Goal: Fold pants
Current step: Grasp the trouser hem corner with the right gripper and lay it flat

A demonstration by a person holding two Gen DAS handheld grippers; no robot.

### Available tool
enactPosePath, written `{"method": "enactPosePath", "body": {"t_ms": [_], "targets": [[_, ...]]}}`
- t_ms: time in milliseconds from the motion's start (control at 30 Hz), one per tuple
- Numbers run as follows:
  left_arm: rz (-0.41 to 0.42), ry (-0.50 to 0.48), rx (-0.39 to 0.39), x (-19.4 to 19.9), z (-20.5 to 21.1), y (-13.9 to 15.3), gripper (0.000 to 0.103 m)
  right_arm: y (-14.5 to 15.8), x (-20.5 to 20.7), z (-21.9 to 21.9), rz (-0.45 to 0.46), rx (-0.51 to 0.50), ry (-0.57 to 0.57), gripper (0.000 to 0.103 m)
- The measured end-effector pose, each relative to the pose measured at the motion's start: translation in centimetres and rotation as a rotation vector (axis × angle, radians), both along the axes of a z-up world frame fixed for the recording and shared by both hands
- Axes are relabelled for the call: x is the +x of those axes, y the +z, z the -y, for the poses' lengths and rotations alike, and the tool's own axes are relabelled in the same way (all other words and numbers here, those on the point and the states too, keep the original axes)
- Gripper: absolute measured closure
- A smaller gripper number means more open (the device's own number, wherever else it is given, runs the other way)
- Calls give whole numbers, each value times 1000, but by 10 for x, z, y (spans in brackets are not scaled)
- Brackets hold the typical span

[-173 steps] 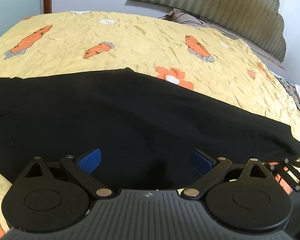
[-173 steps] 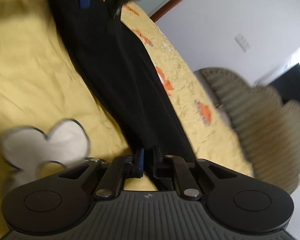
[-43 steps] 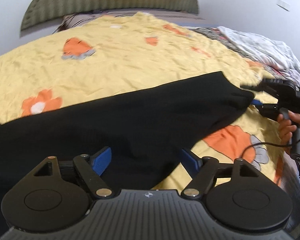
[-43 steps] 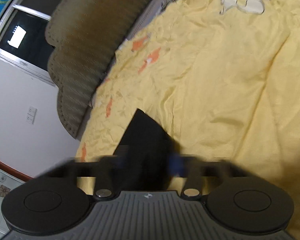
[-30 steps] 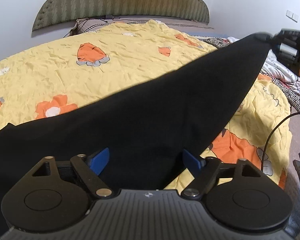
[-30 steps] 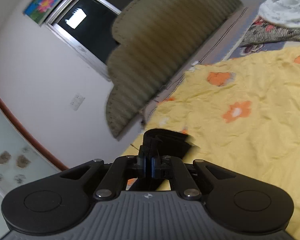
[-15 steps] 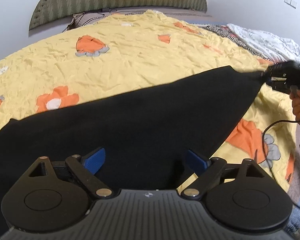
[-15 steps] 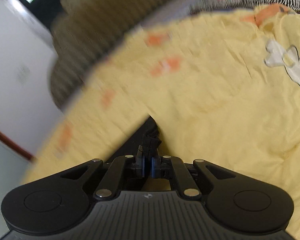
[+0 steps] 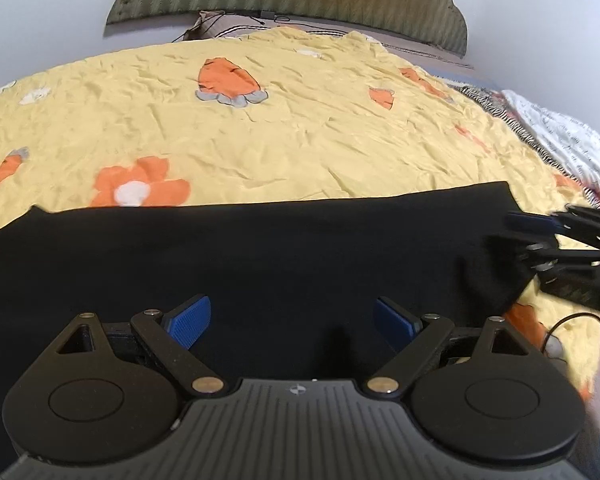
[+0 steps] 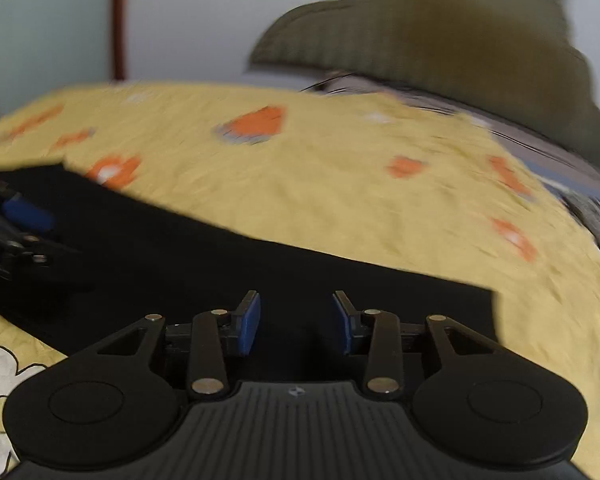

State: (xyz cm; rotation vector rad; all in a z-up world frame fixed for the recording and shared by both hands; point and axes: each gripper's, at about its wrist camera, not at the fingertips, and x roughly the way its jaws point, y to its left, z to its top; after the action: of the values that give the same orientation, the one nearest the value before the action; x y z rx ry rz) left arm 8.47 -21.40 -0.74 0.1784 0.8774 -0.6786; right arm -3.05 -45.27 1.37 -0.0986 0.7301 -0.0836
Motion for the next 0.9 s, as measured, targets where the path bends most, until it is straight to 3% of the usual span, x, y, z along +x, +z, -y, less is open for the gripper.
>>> {"method": "enactPosePath", "body": {"t_ms": [133, 200, 267, 367, 467, 500, 567, 600, 667, 767, 867, 900], "targets": [[23, -90, 152, -15, 17, -21, 15, -27, 17, -5, -194, -17, 87, 65], [65, -172, 168, -34, 10, -20, 13, -27, -6, -8, -219, -66, 150, 65], [62, -185, 152, -42, 3, -15, 16, -20, -24, -1, -246, -41, 157, 65], [54, -159, 59, -37, 6, 3, 12, 0, -33, 2, -159, 24, 117, 64], [67, -97, 25, -26, 26, 4, 7, 5, -21, 7, -72, 95, 51, 60], [73, -85, 34, -23, 34, -2, 7, -2, -17, 8, -91, 78, 36, 55], [31, -124, 105, -25, 48, -19, 14, -21, -10, 8, -197, 29, 15, 54], [13, -160, 134, -31, 49, -26, 14, -26, -15, 7, -208, 9, 26, 53], [91, -198, 143, -51, 42, -25, 12, -21, -39, 13, -223, 32, 52, 50], [106, -200, 127, -59, 36, -12, 12, -7, -78, 19, -279, 7, 53, 49], [135, -120, 50, -48, 44, 5, 6, 27, -103, 35, -154, 88, -19, 48], [154, -80, 37, -42, 50, 7, 5, 41, -105, 43, -73, 143, -55, 41]]}}
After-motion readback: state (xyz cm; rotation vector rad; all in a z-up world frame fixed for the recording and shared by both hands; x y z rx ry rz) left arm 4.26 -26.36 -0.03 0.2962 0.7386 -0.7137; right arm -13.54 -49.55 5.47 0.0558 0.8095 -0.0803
